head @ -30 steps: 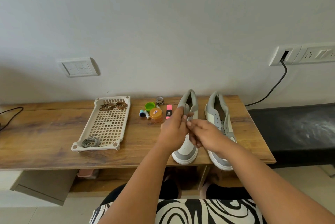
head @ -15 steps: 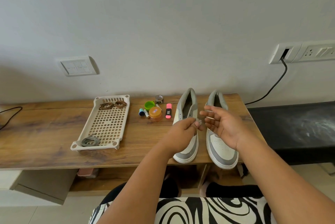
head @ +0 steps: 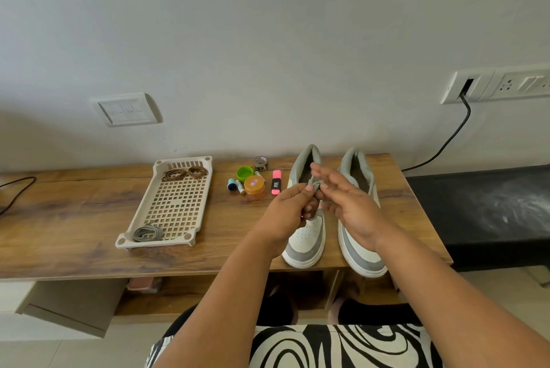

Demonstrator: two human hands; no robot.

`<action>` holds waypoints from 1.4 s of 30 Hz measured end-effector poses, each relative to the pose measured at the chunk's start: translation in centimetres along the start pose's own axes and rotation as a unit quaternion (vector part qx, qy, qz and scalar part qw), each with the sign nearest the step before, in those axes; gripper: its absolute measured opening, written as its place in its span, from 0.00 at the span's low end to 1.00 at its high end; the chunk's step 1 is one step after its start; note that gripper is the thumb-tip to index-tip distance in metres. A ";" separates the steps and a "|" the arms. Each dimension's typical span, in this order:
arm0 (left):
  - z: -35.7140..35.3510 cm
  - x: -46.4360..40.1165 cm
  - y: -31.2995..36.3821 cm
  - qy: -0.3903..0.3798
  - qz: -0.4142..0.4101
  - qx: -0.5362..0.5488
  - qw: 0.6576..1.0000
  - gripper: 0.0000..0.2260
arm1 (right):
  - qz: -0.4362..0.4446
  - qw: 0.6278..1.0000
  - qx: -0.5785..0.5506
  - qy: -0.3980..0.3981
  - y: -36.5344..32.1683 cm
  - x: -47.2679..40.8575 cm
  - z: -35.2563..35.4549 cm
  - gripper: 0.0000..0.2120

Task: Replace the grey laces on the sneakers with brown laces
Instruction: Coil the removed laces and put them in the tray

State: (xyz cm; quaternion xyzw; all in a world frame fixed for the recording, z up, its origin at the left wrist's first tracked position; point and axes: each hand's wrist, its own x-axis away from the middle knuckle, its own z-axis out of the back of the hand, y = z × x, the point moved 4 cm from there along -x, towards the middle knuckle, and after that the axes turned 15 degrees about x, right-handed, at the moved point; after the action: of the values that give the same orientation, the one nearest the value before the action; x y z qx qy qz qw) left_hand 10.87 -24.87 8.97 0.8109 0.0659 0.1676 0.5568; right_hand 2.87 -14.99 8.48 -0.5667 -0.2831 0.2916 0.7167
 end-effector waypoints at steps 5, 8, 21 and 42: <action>0.0 0.1 0.1 0.007 -0.002 -0.022 1.000 0.12 | -0.010 1.000 0.029 -0.003 0.4 0.1 0.0 0.14; 0.0 0.3 0.3 0.009 0.002 0.013 1.000 0.14 | -0.024 0.992 0.123 0.017 0.9 -0.1 -0.1 0.16; 0.3 0.2 0.4 0.022 0.015 0.045 0.999 0.14 | 0.016 0.994 0.111 0.011 0.4 0.1 -0.4 0.13; 0.0 0.3 0.3 0.008 0.023 0.058 0.998 0.14 | 0.019 0.979 0.203 0.008 0.6 -0.1 -0.1 0.12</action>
State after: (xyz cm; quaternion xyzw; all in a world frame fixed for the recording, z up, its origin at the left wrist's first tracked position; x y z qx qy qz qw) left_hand 11.18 -24.90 9.31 0.8419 0.0615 0.1827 0.5041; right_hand 2.87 -15.03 7.87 -0.4170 -0.2013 0.3525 0.8132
